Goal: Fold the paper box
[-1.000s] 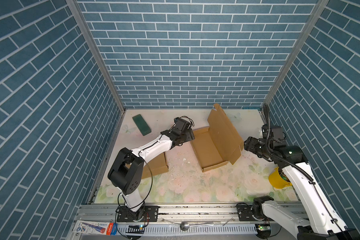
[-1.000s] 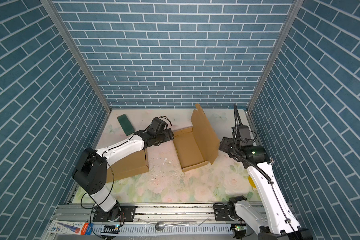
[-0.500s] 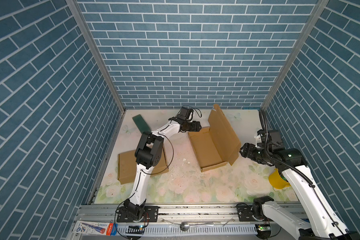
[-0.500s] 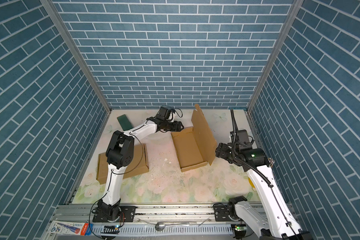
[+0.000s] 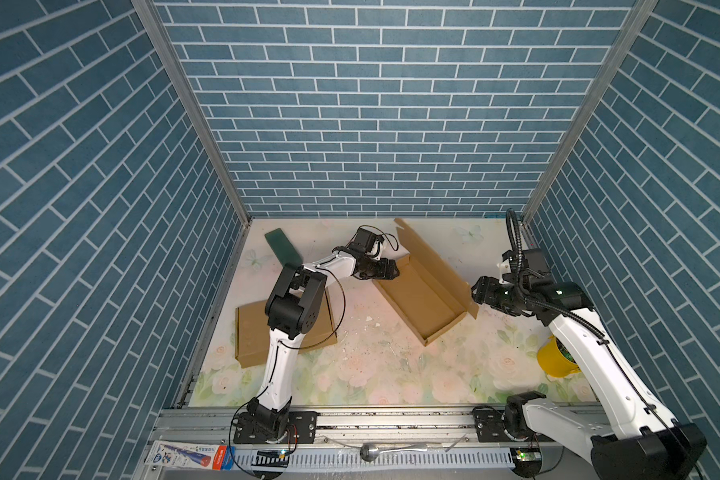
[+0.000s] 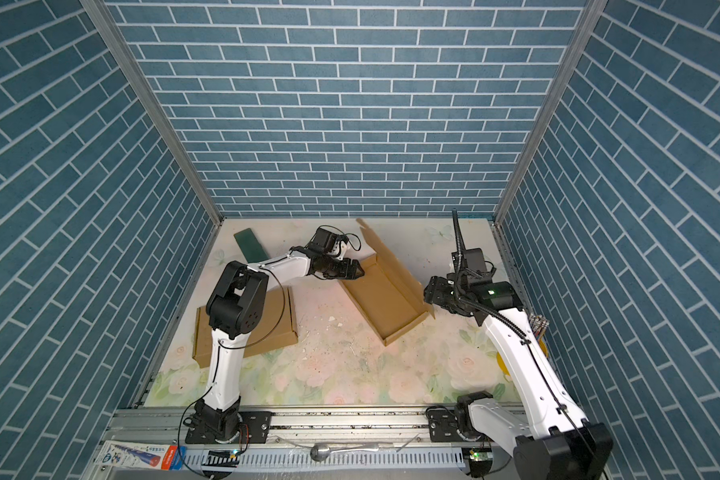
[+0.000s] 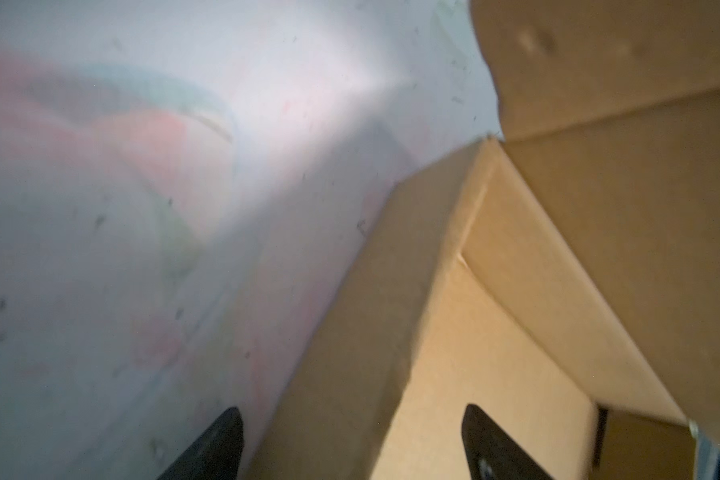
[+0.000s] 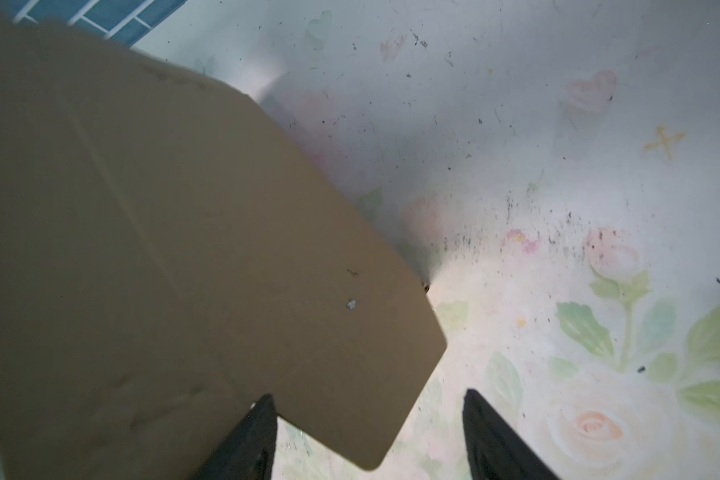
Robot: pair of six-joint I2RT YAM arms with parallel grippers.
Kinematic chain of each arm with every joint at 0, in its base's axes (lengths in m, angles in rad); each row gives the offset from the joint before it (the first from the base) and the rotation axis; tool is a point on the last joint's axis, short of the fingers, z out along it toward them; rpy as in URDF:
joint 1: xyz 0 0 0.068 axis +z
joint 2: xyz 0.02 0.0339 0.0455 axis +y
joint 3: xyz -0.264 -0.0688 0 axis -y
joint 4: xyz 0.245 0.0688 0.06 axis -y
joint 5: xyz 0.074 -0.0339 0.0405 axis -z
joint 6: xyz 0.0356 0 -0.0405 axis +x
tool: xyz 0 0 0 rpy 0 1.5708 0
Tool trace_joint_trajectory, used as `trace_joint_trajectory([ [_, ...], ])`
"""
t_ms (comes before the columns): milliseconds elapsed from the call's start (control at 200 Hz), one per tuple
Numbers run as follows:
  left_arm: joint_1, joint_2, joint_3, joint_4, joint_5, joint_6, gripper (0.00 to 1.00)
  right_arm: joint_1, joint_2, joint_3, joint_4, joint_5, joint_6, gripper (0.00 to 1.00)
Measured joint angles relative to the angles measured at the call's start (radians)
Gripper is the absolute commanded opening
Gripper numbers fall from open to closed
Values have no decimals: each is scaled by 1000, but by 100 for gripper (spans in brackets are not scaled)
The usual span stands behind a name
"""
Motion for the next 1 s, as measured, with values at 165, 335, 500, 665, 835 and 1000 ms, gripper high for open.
trace_joint_trajectory([
  [165,10,-175,-255,124,-16,-88,82,0,190,82,81,10,-25,70],
  [335,-8,-330,-496,279,-52,-217,82,-19,357,246,129,-3,-78,72],
  [500,-47,-417,-636,333,-85,-296,82,-95,450,382,124,-49,-161,74],
  [665,-32,-471,-620,279,-106,-270,82,-221,414,400,79,-74,-240,74],
  [835,44,-537,-500,148,-94,-136,80,-336,248,332,36,-73,-312,70],
  [1000,144,-502,-299,68,-51,39,78,-340,88,216,9,-84,-418,69],
])
